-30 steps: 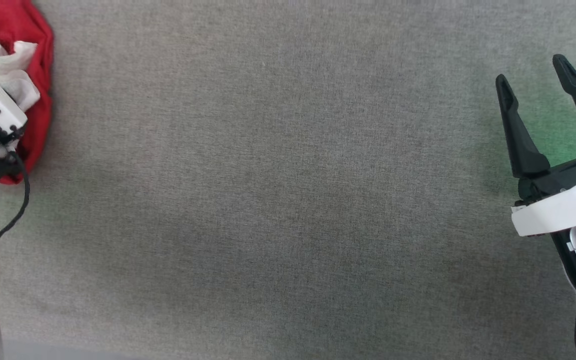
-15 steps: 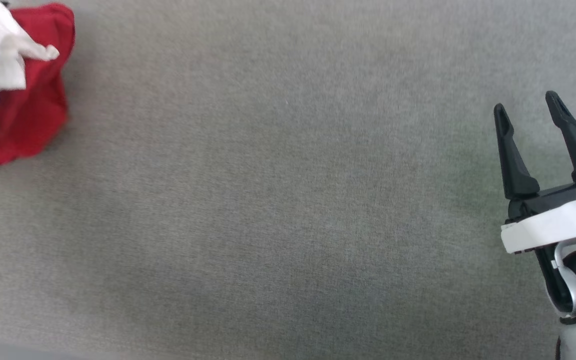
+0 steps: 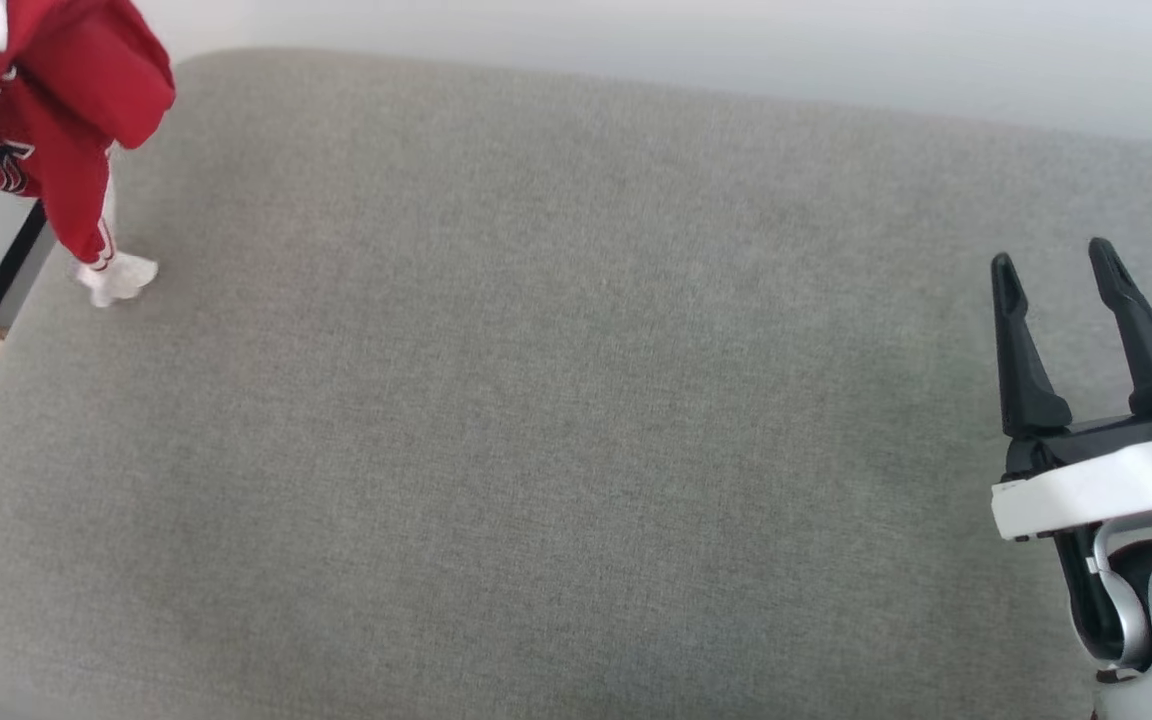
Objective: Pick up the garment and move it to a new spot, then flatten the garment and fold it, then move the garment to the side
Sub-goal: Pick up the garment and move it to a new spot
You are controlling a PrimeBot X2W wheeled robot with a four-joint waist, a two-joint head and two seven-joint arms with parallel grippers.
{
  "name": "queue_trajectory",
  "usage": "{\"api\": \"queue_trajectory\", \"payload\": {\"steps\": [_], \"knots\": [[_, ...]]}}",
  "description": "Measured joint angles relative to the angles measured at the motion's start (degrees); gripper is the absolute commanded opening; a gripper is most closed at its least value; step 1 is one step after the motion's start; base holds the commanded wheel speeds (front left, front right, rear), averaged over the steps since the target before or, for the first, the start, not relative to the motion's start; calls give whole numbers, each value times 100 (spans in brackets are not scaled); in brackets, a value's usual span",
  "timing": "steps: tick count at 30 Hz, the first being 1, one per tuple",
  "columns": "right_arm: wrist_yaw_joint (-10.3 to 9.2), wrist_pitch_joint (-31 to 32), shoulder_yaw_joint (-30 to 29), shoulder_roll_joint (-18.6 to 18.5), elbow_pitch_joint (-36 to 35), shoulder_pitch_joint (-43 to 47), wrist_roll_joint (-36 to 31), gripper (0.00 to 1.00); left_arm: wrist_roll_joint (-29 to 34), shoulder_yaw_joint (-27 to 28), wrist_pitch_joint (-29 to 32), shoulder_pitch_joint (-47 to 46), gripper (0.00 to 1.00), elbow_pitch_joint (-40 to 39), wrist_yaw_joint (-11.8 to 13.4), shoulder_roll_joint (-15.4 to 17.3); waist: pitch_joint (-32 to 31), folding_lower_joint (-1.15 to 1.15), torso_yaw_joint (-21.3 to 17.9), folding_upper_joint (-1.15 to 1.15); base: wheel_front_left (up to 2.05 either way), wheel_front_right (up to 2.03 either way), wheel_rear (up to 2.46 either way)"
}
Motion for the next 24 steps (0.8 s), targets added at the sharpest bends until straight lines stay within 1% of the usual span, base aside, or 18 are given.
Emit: {"api": "queue_trajectory", "payload": {"steps": [6, 10, 17, 21, 24], "knots": [[0, -94, -292, 137, -7, 144, -1, 100, -193, -190, 591, 333, 0, -1162, 0, 180, -295, 0, -130, 0, 0, 0, 0], [0, -136, -530, 192, -33, 278, -8, 100, -321, -245, 1071, 641, 0, -2152, 31, 272, -419, 0, -319, 0, 0, 0, 0], [0, -194, -906, 253, -65, 398, -11, 100, -450, -336, 1952, 1288, 0, -4043, 400, 403, -538, 0, -790, 0, 0, 0, 0], [-1, -212, -1083, 286, -88, 433, -22, 100, -515, -452, 2376, 1599, 0, -4974, 630, 371, -552, 0, -1122, 0, 0, 0, 0], [-1, -240, -1156, 323, -75, 453, -30, 100, -576, -580, 2615, 1810, 0, -5498, 739, 330, -546, 0, -1385, 0, 0, 0, 0]]}}
